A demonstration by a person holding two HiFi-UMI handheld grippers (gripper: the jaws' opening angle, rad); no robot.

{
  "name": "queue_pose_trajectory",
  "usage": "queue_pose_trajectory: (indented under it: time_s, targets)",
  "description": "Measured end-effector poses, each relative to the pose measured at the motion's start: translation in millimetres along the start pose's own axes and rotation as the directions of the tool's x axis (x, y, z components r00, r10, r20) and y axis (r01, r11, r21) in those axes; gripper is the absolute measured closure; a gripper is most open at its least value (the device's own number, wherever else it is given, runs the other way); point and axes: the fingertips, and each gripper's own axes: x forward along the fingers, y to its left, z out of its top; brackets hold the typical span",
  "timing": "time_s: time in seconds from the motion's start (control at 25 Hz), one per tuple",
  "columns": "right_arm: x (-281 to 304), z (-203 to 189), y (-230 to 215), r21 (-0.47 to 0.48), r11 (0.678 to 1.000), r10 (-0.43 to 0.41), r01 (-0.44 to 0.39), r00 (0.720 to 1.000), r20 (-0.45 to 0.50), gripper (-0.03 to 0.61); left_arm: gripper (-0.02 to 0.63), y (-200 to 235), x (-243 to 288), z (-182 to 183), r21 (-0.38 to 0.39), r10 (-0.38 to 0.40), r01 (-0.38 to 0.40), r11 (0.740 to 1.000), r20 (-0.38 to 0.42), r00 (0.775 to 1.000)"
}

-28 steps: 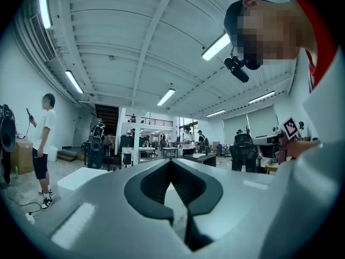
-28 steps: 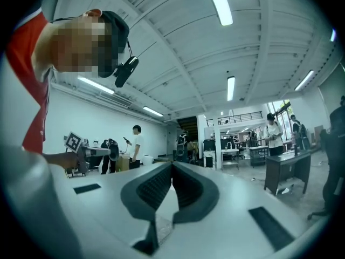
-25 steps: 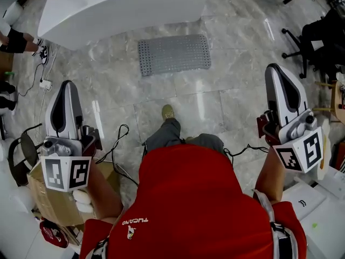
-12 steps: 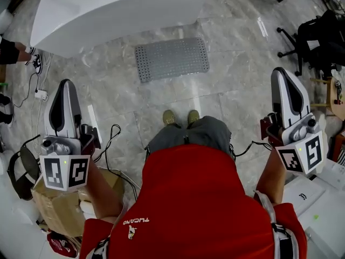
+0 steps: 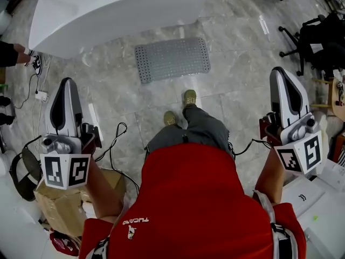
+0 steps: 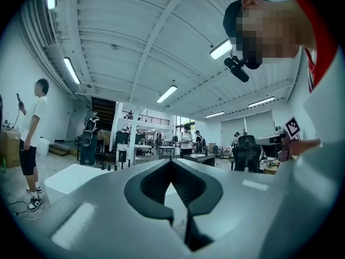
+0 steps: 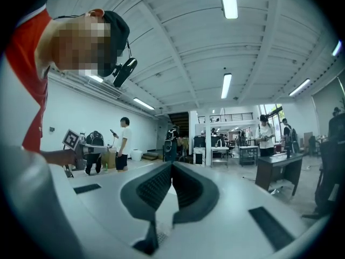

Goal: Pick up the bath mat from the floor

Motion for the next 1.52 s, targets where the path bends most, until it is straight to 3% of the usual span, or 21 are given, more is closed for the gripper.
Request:
queue_pose_trajectory:
  time_s: [0.2, 0.52, 0.8, 1.0, 1.24, 1.52]
  targets:
    - [10, -5, -19, -0.005, 1.0, 0.002, -0.002, 1.0, 0.028, 0.577, 0.609, -2, 12, 2, 0.026, 0.03, -0.03, 0.999, -0.005, 1.0]
    - [55, -16, -84, -0.031, 0.999, 0.013, -0.012, 1.0, 0.016, 0.577, 0.609, -6, 77, 4, 0.044, 0.07, -0.07, 0.997, -0.014, 0.997]
    - [80, -32, -132, -0.046, 0.998, 0.036, -0.036, 0.999, 0.002, 0.577, 0.609, -18, 126, 4, 0.039, 0.089, -0.09, 0.995, 0.039, 0.995]
    - [94, -42, -160, -0.074, 0.996, 0.053, -0.054, 0.998, -0.016, 0.577, 0.609, -17, 150, 1, 0.065, 0.153, -0.155, 0.986, 0.037, 0.988]
    - [117, -60, -181, -0.086, 0.992, 0.088, -0.092, 0.995, -0.047, 0.577, 0.609, -6, 170, -10, 0.073, 0.226, -0.228, 0.971, 0.039, 0.973]
    - [139, -89, -197, -0.082, 0.993, 0.077, -0.084, 0.993, -0.089, 0.577, 0.609, 5, 187, -36, 0.071, 0.261, -0.261, 0.963, 0.008, 0.965]
